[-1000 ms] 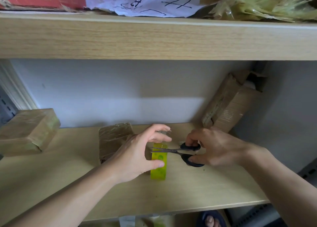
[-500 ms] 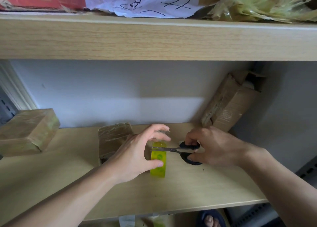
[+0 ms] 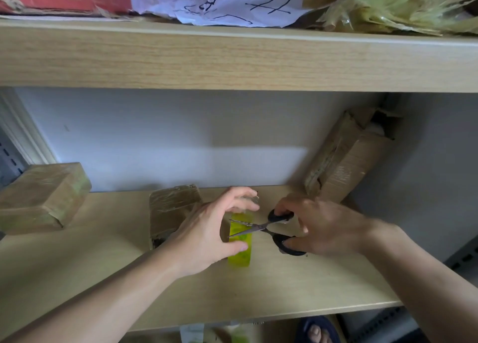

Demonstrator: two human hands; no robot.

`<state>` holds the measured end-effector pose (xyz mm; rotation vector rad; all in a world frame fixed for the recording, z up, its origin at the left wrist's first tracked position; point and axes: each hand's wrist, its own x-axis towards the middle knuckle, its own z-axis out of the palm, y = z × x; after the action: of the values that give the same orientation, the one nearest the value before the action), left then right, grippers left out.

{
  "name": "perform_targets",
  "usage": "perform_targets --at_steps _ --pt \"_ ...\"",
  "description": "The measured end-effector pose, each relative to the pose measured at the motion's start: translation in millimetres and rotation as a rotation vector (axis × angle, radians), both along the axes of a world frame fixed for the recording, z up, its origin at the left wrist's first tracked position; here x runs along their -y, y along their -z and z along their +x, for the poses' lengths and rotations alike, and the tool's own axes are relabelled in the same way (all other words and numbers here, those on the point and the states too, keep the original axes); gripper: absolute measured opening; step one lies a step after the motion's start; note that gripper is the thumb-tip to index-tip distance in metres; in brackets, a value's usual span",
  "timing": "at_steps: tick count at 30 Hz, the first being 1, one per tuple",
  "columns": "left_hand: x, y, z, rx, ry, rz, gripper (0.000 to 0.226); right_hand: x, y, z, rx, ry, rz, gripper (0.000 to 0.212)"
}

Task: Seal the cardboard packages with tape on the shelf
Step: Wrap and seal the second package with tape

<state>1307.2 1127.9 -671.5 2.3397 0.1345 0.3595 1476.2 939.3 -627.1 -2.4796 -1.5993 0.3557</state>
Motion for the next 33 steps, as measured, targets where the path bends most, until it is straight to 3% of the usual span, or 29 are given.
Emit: perform_targets --at_steps 4,9,14,20,23,27,33 --pt "-2 -1 0 0.018 -0.015 -0.032 0.086 -2 -6 5 0.082 0.075 0.118 0.02" --pt "3 -2 1 0.037 0.041 0.017 0.087 12 -8 9 -0.069 0.098 0.053 0.011" --pt "5 -5 2 0.033 0.038 0.015 0.089 14 -13 4 -0.149 0.105 -0.01 0.054" --pt "0 -5 2 0.01 0.053 -0.029 0.086 16 -16 0 -0.193 0.042 -0.1 0.05" --pt "-2 -5 3 -0.007 0.08 -0.1 0.072 15 -13 1 -0.194 0.039 -0.088 0.05" --pt "0 -3 5 0.105 0.088 -0.418 0.039 13 -11 2 -0.193 0.061 -0.009 0.049" --pt "0 -3 7 0.142 0.099 -0.53 0.026 7 -8 1 -0.119 0.005 0.037 0.046"
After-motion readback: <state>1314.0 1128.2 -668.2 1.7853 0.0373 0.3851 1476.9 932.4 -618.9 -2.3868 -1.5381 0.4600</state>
